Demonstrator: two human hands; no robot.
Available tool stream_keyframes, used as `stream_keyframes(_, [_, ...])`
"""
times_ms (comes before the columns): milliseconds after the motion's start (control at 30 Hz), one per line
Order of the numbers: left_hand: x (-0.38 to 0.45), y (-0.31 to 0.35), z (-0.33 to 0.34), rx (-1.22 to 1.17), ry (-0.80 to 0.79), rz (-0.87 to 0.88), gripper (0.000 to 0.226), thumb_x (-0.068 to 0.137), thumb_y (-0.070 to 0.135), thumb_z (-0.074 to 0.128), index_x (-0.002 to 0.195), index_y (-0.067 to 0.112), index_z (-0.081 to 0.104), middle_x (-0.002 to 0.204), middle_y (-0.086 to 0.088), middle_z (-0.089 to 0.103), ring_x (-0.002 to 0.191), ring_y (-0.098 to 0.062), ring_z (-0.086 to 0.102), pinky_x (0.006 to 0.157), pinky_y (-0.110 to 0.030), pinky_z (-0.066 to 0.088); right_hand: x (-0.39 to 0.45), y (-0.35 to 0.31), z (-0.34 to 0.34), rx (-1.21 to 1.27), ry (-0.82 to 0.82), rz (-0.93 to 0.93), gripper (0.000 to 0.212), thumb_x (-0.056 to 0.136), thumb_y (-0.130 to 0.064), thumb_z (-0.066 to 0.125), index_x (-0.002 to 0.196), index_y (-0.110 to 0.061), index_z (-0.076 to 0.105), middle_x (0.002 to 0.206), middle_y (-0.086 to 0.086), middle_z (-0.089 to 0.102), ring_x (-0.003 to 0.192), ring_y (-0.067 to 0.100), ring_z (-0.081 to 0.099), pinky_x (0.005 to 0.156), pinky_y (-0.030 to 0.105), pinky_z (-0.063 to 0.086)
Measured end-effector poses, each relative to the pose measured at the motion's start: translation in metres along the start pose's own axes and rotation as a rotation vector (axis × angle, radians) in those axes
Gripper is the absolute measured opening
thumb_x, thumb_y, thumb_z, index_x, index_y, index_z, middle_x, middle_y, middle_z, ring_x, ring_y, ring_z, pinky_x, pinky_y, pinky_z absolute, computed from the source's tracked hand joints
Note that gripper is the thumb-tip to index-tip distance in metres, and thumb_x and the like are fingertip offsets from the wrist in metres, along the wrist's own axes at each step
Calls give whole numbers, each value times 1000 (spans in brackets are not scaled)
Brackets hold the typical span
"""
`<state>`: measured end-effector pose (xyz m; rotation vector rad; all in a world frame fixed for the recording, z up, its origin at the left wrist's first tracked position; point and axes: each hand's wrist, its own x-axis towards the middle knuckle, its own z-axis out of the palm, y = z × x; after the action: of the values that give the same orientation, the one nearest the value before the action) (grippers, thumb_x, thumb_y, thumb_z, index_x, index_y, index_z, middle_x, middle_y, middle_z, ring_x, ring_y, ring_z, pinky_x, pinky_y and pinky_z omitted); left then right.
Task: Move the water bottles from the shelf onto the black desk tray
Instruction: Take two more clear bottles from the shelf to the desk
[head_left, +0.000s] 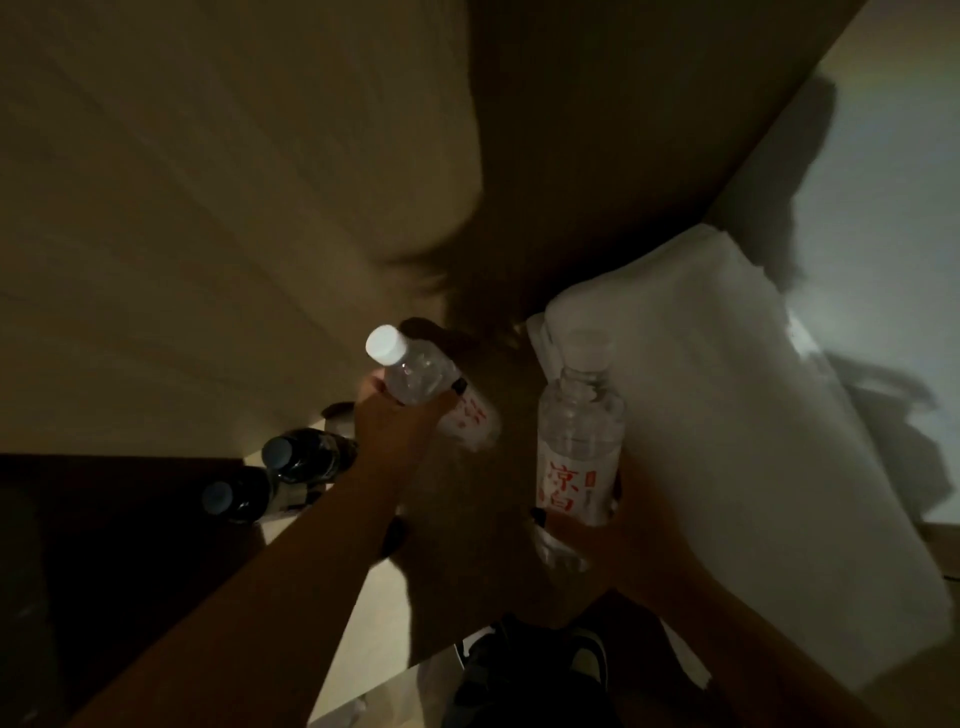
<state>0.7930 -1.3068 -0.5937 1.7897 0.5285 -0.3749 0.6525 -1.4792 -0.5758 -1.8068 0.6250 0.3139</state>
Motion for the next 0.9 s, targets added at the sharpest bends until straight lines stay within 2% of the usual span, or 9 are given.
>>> stream_keyframes(167, [-44, 27, -32, -280, -13, -95, 81, 50, 26, 84, 124, 10, 54, 114, -13, 67, 102, -31, 65, 92, -49, 49, -8, -37, -10, -80, -22, -18, 56, 67, -25, 84, 110, -28, 49, 96, -16, 60, 97, 6, 63, 74, 15, 48])
stream_keyframes(233, [-60, 47, -42, -319, -31, -66, 71, 53, 21, 83, 119, 9, 59, 111, -14, 69, 92, -30, 68, 89, -47, 48, -16, -57, -17, -76, -15, -21, 55, 68, -23, 82, 112, -26, 49, 99, -12, 62, 97, 10, 64, 76, 24, 54])
stream_keyframes(333, [-90, 67, -63, -416, -18, -40, 56, 62, 11, 81, 115, 8, 64, 112, -14, 70, 105, -36, 65, 97, -52, 49, -39, -96, -32, -50, 3, -40, 53, 72, -19, 78, 114, -24, 46, 106, -5, 63, 98, 15, 63, 80, 36, 57])
stream_keyframes(467, [-133, 92, -86, -654, -73, 8, 46, 67, 24, 79, 109, 10, 67, 112, -14, 70, 105, -33, 67, 82, -42, 58, -72, -142, -45, 36, -35, -73, 41, 81, -15, 68, 111, -29, 44, 103, -9, 59, 90, 5, 60, 56, 15, 51])
stream_keyframes(533, [-151, 103, -95, -815, -101, -17, 43, 66, 32, 78, 104, 14, 69, 113, -15, 69, 109, -35, 64, 90, -49, 53, -87, -161, -49, 87, -56, -89, 39, 82, -14, 66, 110, -31, 45, 102, -10, 59, 87, 3, 60, 52, 13, 50])
stream_keyframes(633, [-177, 116, -107, -908, -152, -75, 52, 60, 40, 83, 102, 14, 67, 104, -12, 65, 103, -33, 61, 97, -53, 45, -112, -185, -51, 142, -103, -111, 38, 79, -17, 68, 105, -35, 47, 105, -8, 61, 93, 7, 62, 61, 19, 52])
stream_keyframes(733, [-212, 139, -119, -928, -210, -178, 72, 50, 50, 85, 107, 12, 62, 92, -11, 61, 82, -27, 61, 83, -47, 50, -139, -204, -53, 179, -192, -136, 59, 56, -38, 79, 108, -32, 52, 107, 1, 65, 99, 17, 64, 78, 35, 57])
stream_keyframes(833, [-249, 150, -131, -1057, -231, -227, 37, 72, 47, 66, 87, 14, 71, 80, -8, 65, 71, -21, 63, 74, -38, 51, -164, -216, -59, 233, -260, -136, 54, 57, -38, 71, 108, -30, 55, 107, 3, 68, 100, 20, 65, 85, 40, 56])
stream_keyframes(900, [-270, 153, -137, -1201, -289, -271, 34, 81, 45, 63, 89, 14, 74, 84, -8, 67, 75, -20, 66, 77, -38, 51, -176, -221, -65, 243, -303, -147, 53, 57, -38, 71, 107, -30, 57, 103, 3, 69, 98, 21, 67, 82, 39, 57])
